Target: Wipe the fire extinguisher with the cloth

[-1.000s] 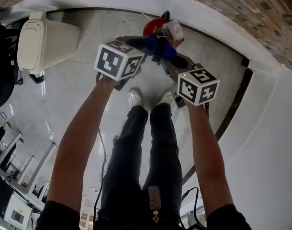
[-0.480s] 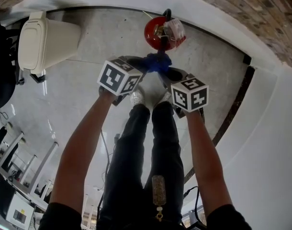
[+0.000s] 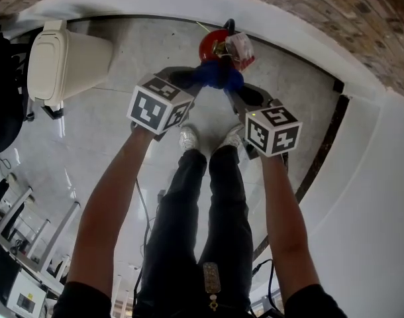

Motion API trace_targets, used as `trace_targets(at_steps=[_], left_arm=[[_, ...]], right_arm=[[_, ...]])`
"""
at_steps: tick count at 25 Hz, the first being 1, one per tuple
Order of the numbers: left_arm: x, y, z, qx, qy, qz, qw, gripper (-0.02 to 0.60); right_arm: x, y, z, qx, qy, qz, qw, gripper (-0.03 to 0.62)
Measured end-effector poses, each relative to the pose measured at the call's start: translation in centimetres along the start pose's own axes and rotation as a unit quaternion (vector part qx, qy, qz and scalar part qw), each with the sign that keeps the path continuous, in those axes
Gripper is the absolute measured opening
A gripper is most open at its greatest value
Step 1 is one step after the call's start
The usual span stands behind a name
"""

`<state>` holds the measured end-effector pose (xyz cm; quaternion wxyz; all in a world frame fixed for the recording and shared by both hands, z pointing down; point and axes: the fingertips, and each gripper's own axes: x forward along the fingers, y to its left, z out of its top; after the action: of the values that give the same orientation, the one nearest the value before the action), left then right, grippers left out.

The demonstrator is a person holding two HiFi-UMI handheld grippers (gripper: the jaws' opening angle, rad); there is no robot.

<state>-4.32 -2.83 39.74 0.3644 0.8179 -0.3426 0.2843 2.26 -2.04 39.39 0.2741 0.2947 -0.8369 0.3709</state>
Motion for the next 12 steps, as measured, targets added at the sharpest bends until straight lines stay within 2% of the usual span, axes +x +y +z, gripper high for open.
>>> trace_targets(at_steps=[2,6,8,12], left_arm=[[1.3,0.7,0.3,0.004,0.011,0.007,0.9999,0.054],[3.2,-0.3,-1.3,-0.013,0.032,-0.016,0.9993,0.054],[2.9,-1.2,-3.4,-0.019,0.048,-0.028,0.9983,0.054],[1.9,-1.9,-9.2,-0.001,0.118,-0.045,0.9921,0.054]], right_arm=[[1.1,-0.6,0.2,0.003,0.001,-0.009,1.0,0.023],[2.5,-0.7,-2.6,-0.003,0.039,0.001,0.999,0.022],[2.1,0.1,-4.5,-0.007,0.053,0.011,0.998,0.023],[1.0,0.5,-9.2,0.0,0.093,0.017,0.996,0.023]])
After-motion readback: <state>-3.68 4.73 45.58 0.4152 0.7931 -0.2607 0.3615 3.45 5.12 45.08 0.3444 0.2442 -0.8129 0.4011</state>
